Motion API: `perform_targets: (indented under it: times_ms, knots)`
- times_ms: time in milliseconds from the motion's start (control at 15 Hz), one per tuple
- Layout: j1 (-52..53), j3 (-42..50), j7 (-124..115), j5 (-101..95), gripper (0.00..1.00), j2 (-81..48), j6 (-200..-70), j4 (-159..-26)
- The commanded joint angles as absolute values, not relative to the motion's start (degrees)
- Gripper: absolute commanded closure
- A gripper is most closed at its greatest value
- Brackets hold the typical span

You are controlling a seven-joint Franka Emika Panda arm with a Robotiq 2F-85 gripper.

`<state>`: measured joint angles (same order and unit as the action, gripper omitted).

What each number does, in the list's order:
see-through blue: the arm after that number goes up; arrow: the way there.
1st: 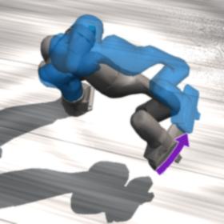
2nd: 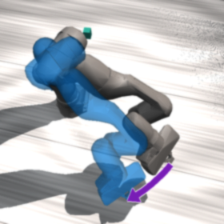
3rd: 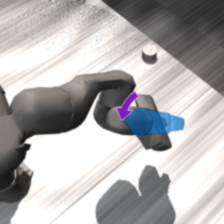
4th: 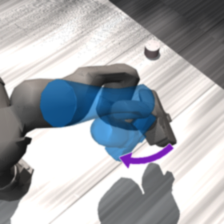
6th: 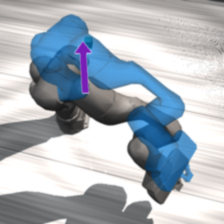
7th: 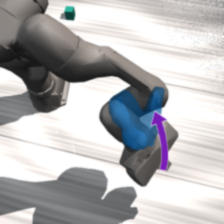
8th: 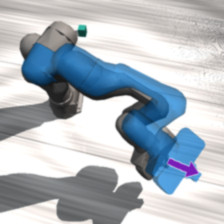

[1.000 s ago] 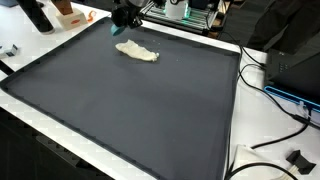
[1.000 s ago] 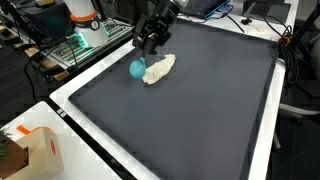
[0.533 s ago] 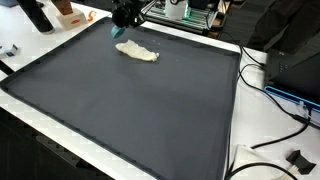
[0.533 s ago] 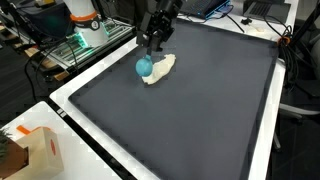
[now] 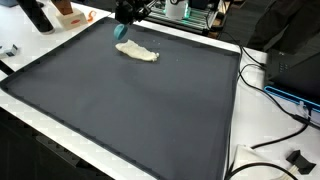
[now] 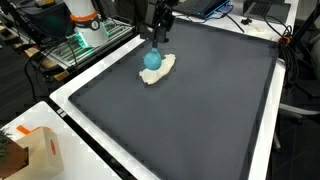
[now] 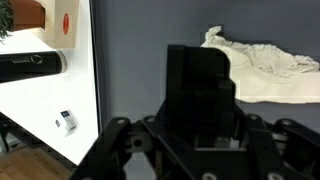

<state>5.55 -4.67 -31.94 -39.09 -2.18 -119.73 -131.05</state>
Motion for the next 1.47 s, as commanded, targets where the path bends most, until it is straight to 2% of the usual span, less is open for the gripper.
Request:
perform_targets:
  times_ms: [0, 800, 1400]
  knots:
    - [4.88, -4.34, -24.13, -34.55, 0.73, 3.27, -125.18, -135.93]
    - [3.05, -0.93, 3.39, -11.89, 0.73, 10.05, -138.89, -143.01]
    - [3.73, 4.53, 27.19, 12.68, 0.73, 10.65, -141.79, -145.48]
